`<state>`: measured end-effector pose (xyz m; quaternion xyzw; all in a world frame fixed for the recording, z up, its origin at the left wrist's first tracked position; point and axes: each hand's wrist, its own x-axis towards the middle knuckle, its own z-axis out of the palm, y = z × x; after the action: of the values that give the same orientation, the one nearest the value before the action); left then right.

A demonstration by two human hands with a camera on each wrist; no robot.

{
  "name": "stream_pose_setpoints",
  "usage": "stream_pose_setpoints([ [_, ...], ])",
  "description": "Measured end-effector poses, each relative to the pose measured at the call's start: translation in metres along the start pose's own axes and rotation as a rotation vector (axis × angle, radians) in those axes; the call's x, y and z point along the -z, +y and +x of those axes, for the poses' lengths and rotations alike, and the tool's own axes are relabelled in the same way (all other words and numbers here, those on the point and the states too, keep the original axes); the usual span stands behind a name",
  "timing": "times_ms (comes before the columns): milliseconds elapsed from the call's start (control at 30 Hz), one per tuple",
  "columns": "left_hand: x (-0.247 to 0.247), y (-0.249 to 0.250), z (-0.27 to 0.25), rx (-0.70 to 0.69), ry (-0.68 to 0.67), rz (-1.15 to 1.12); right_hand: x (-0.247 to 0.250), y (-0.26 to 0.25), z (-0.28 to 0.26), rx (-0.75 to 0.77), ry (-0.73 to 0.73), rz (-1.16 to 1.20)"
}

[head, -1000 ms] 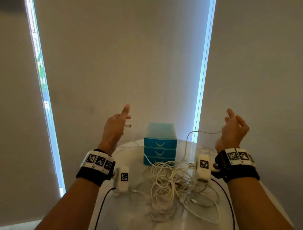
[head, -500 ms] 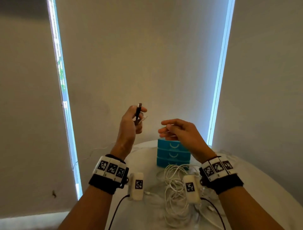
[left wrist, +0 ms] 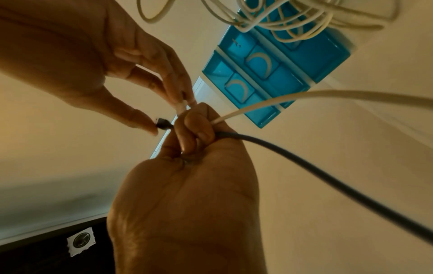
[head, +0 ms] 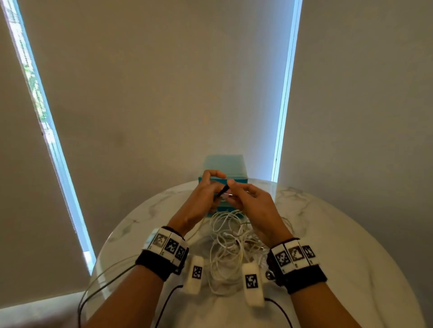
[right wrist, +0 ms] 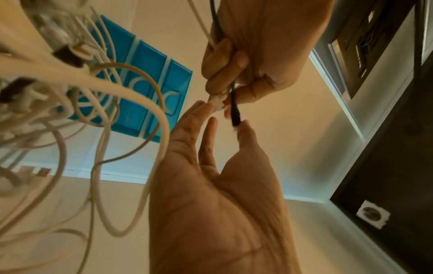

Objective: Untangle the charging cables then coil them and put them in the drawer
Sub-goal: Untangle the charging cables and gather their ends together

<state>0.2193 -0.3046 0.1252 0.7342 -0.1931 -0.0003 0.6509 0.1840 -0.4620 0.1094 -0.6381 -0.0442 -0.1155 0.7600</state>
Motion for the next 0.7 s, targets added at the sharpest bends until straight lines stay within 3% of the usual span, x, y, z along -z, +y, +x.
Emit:
stream_pose_setpoints([
  [100,-0.005,-0.004,0.002,-0.054,0.029,-0.020,0.010,0.007,0.001,0.048,0.110,0.105],
  [267,-0.021,-0.012,0.011,-0.018,0.073,0.201,0.013,0.008,-0.002,0.236,0.203,-0.037],
  [400,-0.024,-0.023,0.017,-0.002,0.121,0.286,0.023,0.010,-0.005,0.210,0.098,-0.162],
  [533,-0.020,-0.033,0.014,0.110,0.156,0.073,0.039,0.014,-0.001,0.132,0.003,-0.365],
  [700,0.009,-0.038,0.017,0.162,0.089,-0.127,0.054,0.019,-0.001,-0.054,-0.402,-0.855],
])
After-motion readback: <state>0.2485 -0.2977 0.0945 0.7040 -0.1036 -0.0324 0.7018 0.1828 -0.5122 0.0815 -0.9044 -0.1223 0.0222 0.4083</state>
